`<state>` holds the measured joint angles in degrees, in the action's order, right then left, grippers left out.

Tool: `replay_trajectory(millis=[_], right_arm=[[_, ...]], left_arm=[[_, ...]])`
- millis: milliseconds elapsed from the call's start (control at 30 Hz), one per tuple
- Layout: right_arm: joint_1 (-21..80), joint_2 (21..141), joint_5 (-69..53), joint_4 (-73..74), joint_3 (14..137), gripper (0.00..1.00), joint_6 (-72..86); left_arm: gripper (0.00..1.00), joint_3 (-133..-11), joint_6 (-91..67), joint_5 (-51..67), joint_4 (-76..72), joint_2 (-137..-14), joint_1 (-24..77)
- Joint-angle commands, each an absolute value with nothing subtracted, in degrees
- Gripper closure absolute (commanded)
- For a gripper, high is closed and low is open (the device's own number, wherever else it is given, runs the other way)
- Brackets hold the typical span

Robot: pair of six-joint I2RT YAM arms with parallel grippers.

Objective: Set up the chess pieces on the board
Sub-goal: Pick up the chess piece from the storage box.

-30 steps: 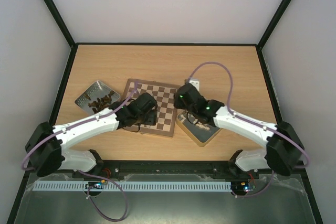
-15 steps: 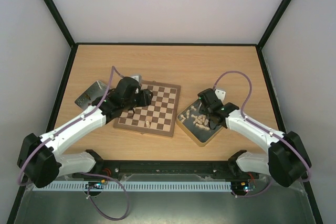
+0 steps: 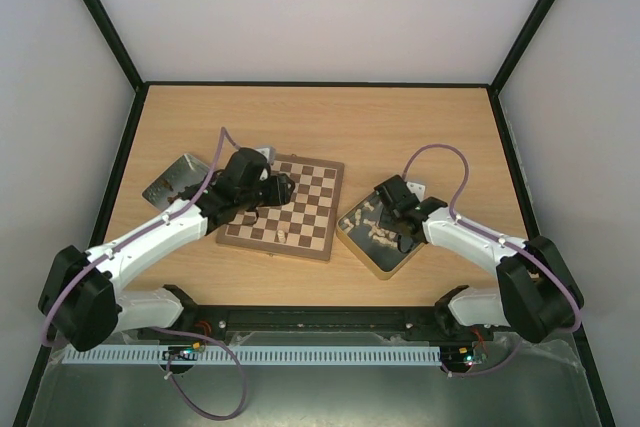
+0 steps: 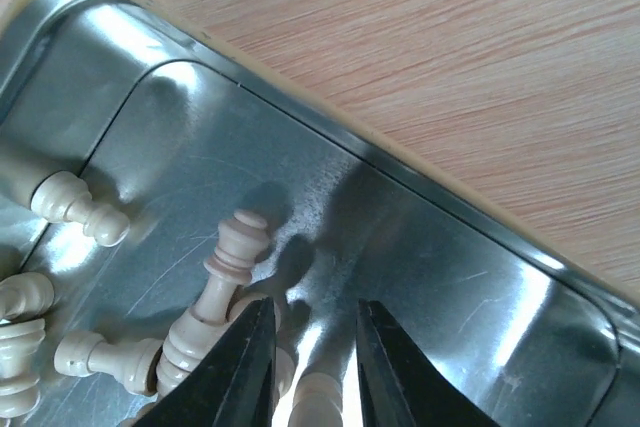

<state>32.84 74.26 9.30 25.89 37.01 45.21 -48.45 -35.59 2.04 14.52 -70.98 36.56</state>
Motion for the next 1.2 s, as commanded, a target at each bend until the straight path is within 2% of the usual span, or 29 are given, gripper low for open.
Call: replay_trajectory(millis=[0, 167, 333, 567, 700, 900, 1167], right_arm=[[32.6, 74.4, 7.1, 28.4, 36.5, 0.75, 44.2], [32.6, 74.3, 5.7, 29.6, 35.5, 0.74, 44.5], [32.6, 73.8, 3.9, 30.1, 34.5, 0.79, 44.7], [32.6, 72.3, 6.0, 31.5, 36.6, 0.98, 45.0], [32.6, 68.9, 8.6, 34.2, 40.0, 0.98, 45.5], [34.6, 68.3, 5.2, 34.1, 45.7, 0.98, 45.1], [48.0, 78.2, 3.7, 28.0, 57.1, 0.98, 45.3]], left_arm=[[0.39, -47.7, -34.8, 2.8, 12.9, -71.9, 36.2], [0.39, -47.5, -34.9, 3.2, 12.7, -72.5, 36.2], [0.39, -47.2, -34.9, 3.2, 12.9, -72.3, 36.3], [0.40, -46.8, -35.2, 1.7, 13.5, -71.0, 36.2], [0.40, -46.8, -35.9, -1.2, 14.3, -68.8, 36.2], [0.40, -46.1, -38.3, -9.0, 16.5, -63.8, 36.0], [0.39, -45.9, -41.2, -19.5, 19.4, -54.3, 35.4]])
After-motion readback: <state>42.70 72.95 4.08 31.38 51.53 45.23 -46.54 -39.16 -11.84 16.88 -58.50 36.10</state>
